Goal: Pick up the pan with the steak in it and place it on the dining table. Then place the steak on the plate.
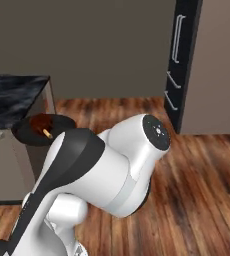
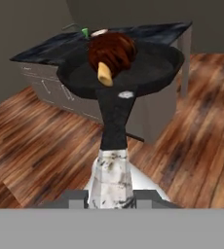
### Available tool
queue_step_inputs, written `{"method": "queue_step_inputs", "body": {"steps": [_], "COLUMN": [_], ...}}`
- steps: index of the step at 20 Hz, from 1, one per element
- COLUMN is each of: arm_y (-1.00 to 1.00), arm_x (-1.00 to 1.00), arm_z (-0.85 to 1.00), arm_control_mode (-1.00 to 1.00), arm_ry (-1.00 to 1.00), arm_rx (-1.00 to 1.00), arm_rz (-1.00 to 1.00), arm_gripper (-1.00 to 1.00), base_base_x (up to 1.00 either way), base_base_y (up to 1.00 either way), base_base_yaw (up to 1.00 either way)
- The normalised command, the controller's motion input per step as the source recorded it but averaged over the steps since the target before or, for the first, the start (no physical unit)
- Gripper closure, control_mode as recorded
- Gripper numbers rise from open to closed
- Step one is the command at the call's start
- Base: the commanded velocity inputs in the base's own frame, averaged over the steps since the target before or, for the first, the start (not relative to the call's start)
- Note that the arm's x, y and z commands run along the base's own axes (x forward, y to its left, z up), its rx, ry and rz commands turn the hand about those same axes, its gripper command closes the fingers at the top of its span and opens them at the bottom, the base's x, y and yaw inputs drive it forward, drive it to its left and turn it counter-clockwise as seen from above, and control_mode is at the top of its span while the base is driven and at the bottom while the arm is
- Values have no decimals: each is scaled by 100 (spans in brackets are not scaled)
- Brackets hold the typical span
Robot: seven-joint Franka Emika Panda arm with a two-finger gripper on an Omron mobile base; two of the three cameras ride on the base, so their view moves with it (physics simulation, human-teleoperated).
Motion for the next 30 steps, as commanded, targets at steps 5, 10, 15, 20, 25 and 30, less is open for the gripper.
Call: {"method": "queue_step_inputs", "body": {"steps": [5, 10, 15, 20, 25, 30], "arm_y": [0, 0, 0, 0, 0, 0], "arm_x": [0, 0, 0, 0, 0, 0], "arm_z": [0, 0, 0, 0, 0, 0], "arm_control_mode": [100, 100, 100, 100, 100, 100], "arm_ry": [0, 0, 0, 0, 0, 0], "arm_rx": [0, 0, 0, 0, 0, 0], "arm_rz": [0, 0, 0, 0, 0, 0], "arm_gripper": [100, 100, 100, 100, 100, 100], "base_base_x": [50, 91, 100, 100, 100, 100], "base_base_y": [-100, -69, -10, 1, 17, 19], "base_base_yaw": [0, 1, 1, 0, 1, 2]}}
